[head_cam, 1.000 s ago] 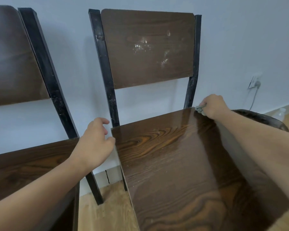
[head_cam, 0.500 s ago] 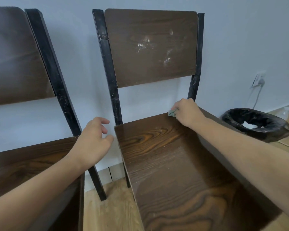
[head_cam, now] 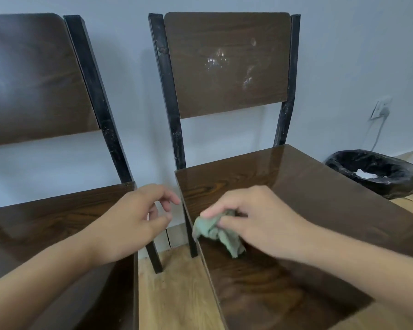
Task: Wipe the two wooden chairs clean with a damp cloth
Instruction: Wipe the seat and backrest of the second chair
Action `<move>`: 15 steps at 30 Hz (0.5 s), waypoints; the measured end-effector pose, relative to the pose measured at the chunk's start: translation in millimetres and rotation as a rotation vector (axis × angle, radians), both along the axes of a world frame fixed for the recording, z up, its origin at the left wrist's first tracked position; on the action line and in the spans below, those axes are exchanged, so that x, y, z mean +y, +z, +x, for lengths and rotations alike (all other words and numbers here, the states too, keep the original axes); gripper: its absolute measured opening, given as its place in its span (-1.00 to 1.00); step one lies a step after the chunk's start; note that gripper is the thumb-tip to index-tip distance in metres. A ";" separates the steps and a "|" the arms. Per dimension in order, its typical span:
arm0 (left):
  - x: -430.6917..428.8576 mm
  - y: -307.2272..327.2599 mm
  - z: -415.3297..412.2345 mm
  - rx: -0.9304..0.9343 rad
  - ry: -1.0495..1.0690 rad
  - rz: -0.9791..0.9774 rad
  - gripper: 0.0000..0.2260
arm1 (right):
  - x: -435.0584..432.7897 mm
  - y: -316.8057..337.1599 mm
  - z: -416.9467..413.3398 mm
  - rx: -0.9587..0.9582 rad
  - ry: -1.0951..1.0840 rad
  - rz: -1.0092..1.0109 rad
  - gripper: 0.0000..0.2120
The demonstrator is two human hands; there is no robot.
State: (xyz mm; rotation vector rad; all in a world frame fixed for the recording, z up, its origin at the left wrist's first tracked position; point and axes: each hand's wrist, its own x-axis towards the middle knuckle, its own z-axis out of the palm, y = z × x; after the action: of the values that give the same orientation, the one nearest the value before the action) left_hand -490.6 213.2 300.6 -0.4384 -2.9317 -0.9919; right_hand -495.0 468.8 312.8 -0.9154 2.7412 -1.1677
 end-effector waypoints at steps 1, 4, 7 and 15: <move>1.3 -2.1 2.2 0.004 -0.014 -0.015 -0.74 | 5.3 2.5 -23.3 0.033 -0.120 -0.016 -0.76; 7.4 -6.6 5.2 0.027 -0.011 -0.033 -0.72 | 19.2 -0.6 -105.2 0.129 -0.434 0.026 -0.78; 8.0 -7.5 7.9 0.045 0.001 -0.030 -0.71 | 17.2 -24.0 -133.0 0.138 -0.469 0.144 -0.77; -18.0 5.5 28.2 0.074 -0.011 0.026 -0.69 | -9.0 -25.7 29.8 0.099 -0.140 0.105 -0.75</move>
State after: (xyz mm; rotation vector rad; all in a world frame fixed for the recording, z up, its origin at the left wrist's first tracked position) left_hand -462.4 195.2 306.1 -0.4800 -2.8511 -0.9917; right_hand -465.2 459.9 287.2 -0.8023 2.9559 -1.0104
